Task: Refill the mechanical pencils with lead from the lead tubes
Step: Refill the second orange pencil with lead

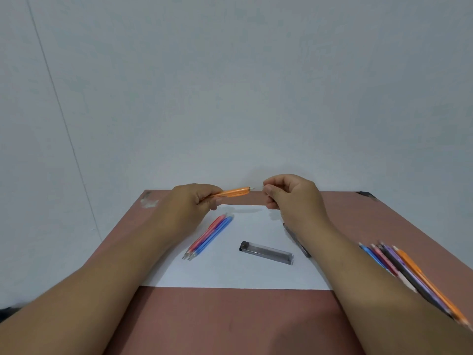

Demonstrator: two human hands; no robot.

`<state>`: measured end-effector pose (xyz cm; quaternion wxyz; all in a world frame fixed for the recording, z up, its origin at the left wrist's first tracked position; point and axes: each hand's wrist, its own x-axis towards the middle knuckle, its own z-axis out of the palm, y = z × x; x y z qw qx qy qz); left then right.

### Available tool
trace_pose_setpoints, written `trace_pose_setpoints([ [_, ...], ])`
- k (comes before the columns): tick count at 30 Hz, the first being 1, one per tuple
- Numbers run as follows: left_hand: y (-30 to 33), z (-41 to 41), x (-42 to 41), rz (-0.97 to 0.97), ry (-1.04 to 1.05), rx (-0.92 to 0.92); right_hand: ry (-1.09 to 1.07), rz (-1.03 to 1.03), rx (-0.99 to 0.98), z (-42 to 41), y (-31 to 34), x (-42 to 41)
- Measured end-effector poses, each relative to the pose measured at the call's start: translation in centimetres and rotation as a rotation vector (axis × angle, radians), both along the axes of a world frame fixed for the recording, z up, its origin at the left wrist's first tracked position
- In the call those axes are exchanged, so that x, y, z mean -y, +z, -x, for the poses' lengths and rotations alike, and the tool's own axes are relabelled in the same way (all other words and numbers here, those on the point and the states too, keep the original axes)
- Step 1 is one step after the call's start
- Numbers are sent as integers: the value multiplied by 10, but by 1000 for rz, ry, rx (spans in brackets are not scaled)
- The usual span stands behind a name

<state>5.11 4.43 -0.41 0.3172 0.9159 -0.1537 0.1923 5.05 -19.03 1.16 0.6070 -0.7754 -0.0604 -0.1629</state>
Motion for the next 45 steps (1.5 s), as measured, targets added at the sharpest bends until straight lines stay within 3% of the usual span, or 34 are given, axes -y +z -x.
trace_pose_setpoints([
  [2,0,-1,-3,7,8,-5,-38,126,30,-3,-3,6],
  [7,-4,-4,-3,-15,18,-13,4,670,28,-13,-16,9],
  [11,-4,-4,-4,-32,22,-24,12,816,3,-14,-22,7],
  [21,-5,-5,-4,-36,24,-39,21,807,-53,-12,-20,9],
  [28,-7,-7,-4,-15,7,-26,51,522,137,2,-6,-2],
  [45,-9,-9,-5,18,4,20,-53,513,103,-4,-3,6],
])
